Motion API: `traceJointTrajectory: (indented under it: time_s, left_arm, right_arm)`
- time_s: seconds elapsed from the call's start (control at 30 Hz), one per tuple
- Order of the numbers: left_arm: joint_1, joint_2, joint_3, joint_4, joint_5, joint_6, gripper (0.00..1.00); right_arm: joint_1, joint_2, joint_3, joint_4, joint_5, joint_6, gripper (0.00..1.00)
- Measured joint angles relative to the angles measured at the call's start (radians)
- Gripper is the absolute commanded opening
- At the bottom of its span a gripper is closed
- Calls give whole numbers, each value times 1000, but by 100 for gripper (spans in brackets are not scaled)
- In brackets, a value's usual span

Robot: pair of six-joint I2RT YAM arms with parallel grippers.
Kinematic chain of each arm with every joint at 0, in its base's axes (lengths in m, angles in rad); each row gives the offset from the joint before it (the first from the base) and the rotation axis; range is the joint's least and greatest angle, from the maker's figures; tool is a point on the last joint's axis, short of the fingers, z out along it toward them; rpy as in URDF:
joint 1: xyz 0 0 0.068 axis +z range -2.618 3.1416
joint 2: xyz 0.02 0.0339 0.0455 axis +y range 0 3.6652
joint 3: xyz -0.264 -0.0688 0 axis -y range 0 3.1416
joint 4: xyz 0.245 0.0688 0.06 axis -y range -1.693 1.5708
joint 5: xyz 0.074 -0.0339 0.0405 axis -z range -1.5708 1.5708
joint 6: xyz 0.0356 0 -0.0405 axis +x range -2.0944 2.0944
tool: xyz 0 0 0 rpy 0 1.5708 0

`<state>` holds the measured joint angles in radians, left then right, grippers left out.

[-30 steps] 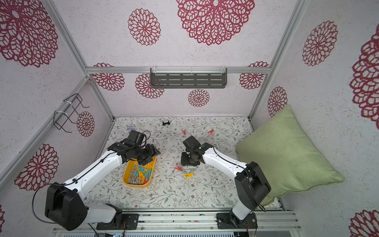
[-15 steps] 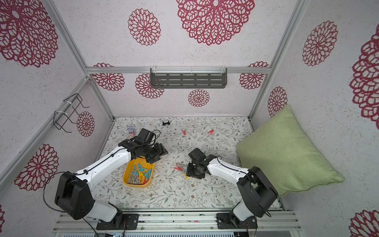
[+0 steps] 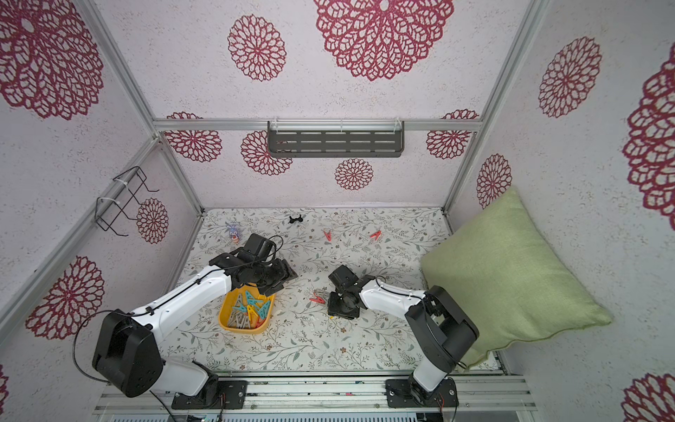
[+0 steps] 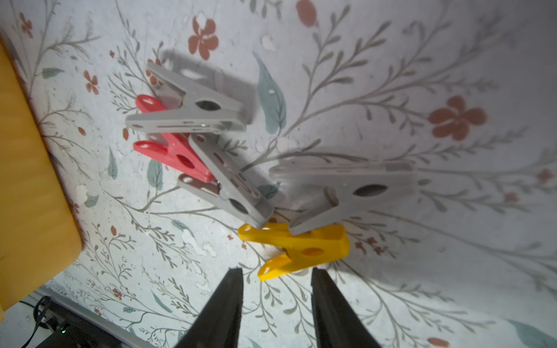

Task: Put the clothespins into the storage box
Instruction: Pick up the clothespin from the center of the board.

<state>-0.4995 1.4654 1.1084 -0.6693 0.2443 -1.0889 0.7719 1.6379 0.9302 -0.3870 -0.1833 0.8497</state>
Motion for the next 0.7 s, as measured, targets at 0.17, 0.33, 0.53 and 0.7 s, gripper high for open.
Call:
traceJointTrajectory:
  time_s: [0.17,0.33,0.53,0.7]
  left_arm:
    - [0,-12,-1,2,-5,-5,67]
    - [0,-19,-2,3,-7,-5,67]
    - [0,-19,-3,4,-8,-5,67]
    - [0,-19,-3,4,-8,-5,67]
  right_arm:
    - [25,40,32,-21,32,-11,40]
    - [57,66,56,-52,79,-35,35]
    - [67,62,49,-62,125,-49,27]
    - [67,41,26,-76,155,-56,19]
